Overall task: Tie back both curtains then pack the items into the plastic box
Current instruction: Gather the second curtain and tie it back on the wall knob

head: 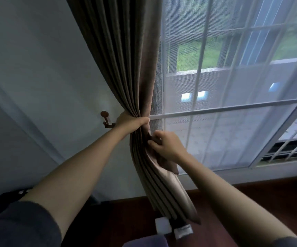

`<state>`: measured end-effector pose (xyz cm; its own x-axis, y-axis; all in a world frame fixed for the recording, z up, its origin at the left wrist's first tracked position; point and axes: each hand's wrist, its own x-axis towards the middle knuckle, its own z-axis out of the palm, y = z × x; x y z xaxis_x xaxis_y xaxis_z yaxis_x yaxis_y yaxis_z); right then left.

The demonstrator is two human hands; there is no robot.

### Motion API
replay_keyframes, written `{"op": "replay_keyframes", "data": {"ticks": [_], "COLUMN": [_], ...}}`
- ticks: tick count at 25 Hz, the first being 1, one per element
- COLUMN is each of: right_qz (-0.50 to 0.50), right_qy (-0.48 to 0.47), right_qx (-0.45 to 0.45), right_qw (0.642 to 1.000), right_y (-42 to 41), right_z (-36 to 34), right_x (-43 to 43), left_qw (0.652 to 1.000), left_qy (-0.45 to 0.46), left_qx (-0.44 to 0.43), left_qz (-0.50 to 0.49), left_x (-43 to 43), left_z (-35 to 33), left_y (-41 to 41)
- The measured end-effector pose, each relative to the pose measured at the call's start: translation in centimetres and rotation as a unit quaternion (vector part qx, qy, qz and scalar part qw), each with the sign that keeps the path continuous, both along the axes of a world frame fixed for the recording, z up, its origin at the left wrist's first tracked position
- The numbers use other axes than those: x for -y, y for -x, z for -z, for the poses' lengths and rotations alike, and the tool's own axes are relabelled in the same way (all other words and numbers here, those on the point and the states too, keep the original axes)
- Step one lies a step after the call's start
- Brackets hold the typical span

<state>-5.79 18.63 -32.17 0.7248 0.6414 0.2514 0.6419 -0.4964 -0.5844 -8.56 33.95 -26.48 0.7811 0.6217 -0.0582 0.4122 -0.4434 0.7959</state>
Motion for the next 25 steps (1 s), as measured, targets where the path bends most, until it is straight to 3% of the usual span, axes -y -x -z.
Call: {"op": "replay_keyframes", "data": {"ticks": [4, 8, 12, 16, 19, 20, 23, 25], "right_qz": [0.065, 0.120, 0.146, 0.182, 0.199, 0.201, 0.248, 0.241], "right_qy": [-0.098, -0.221, -0.299, -0.299, -0.339, -0.334, -0.174, -0.165], "right_qx": [-0.124, -0.231, -0.286, -0.281, -0.309, -0.320, -0.234, -0.189], "right_qw": [0.985, 0.940, 0.899, 0.894, 0.866, 0.864, 0.924, 0.938], "right_y": [2.5, 3.8, 4.1, 3.4, 2.9, 2.7, 2.1, 1.8], "right_z": [1.8, 1.7, 1.8, 2.3, 1.9, 1.6, 1.6, 1.8], "right_x": [-2.3, -4.7, -5.6, -6.7, -6.9, -7.1, -7.8, -7.7], "left_qw": [0.999, 0.996, 0.989, 0.978, 0.972, 0.970, 0.967, 0.962], "left_qy": [0.027, 0.060, 0.104, 0.137, 0.158, 0.161, 0.164, 0.165], "left_qx": [-0.021, -0.031, -0.051, -0.070, -0.075, -0.077, -0.082, -0.087], "left_qz": [0.023, 0.056, 0.096, 0.144, 0.159, 0.165, 0.176, 0.201], "left_x": [0.3, 0.2, -0.1, -0.9, -0.9, -0.9, -0.9, -1.0], "left_z": [-0.6, -0.8, -1.3, -2.0, -2.6, -2.8, -2.9, -2.9], "left_y": [-1.2, -2.0, -2.1, -2.1, -2.1, -2.1, -1.8, -1.2]}}
